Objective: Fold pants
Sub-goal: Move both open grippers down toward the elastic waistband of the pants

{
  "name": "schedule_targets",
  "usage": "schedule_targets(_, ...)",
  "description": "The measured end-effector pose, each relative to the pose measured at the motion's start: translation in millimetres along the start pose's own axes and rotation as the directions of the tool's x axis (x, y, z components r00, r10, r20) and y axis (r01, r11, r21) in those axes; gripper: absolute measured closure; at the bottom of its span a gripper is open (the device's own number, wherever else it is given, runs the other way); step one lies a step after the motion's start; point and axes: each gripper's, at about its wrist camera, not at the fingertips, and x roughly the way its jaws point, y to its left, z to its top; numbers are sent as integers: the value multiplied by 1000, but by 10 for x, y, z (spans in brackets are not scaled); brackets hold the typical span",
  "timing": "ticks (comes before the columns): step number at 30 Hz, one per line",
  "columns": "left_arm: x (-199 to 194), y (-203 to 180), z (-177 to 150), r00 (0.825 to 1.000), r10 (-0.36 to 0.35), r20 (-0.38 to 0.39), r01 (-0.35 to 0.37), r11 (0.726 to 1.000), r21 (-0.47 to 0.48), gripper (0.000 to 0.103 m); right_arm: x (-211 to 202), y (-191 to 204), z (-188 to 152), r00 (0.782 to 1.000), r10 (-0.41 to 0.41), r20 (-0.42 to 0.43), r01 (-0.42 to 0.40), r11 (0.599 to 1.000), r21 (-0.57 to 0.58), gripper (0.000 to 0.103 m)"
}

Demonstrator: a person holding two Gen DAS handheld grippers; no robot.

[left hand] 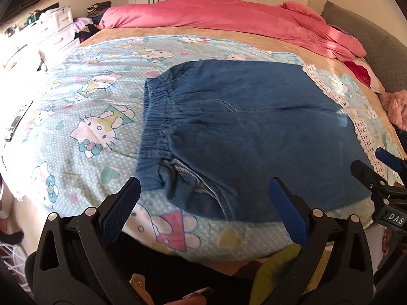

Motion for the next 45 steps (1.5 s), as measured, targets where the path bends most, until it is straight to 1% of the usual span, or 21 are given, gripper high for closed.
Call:
schedule_targets(4, 126, 150, 143, 1000, 12, -8, -12, 999, -33, 8, 196, 63, 172, 1000, 28, -7, -28, 999, -37, 4)
schedule_targets(9, 339, 317, 357, 999, 36, -33, -38, 998, -56, 8, 532, 119, 490, 998, 57, -26, -59, 996, -65, 4)
schedule_targets(13, 503, 428, 517, 999, 20, -50, -24, 997, -76, 8, 821, 103, 776, 995, 83, -54, -86, 994, -66, 4)
schedule_targets(16, 622, 486, 675, 998, 22, -57, -27, 996, -81, 8, 1002, 86, 943, 994, 86, -73, -91, 993, -72, 4)
schedule_targets(18, 681, 518, 763, 998, 17, -56, -22, 996, -81, 8, 1154, 78, 1043, 989, 104, -109, -113, 991, -79, 4)
schedule_targets(20, 761, 553, 871, 998, 29, -54, -33, 997, -76, 8, 1325, 50, 1135, 974, 152, -166, -160, 987, -36, 4)
schedule_targets(23, 873, 617, 1014, 998, 38, -55, -42, 996, -79, 8, 1488, 44, 1250, 963, 184, -196, -189, 982, -4, 4)
schedule_targets(30, 1160, 761, 1336, 996, 53, -77, -59, 996, -71, 8, 1806, -18, 1542, 968, 153, -198, -157, 988, -3, 4)
schedule_targets(36, 1444, 837, 1592, 991, 67, -115, -75, 995, -65, 8, 1985, -20, 1753, 977, 117, -177, -130, 990, -61, 4)
schedule_targets(37, 1492, 841, 1629, 991, 64, -120, -73, 995, -65, 8, 2003, -16, 1778, 977, 121, -173, -135, 988, -69, 4)
schedule_targets(43, 1702, 842, 1702, 990, 32, -140, -40, 998, -56, 8, 2152, 24, 1900, 977, 128, -171, -152, 979, -138, 4)
schedule_targets(45, 1756, 845, 1690, 989, 45, -139, -51, 998, -41, 8, 2207, 56, 1938, 975, 138, -176, -167, 972, -166, 4)
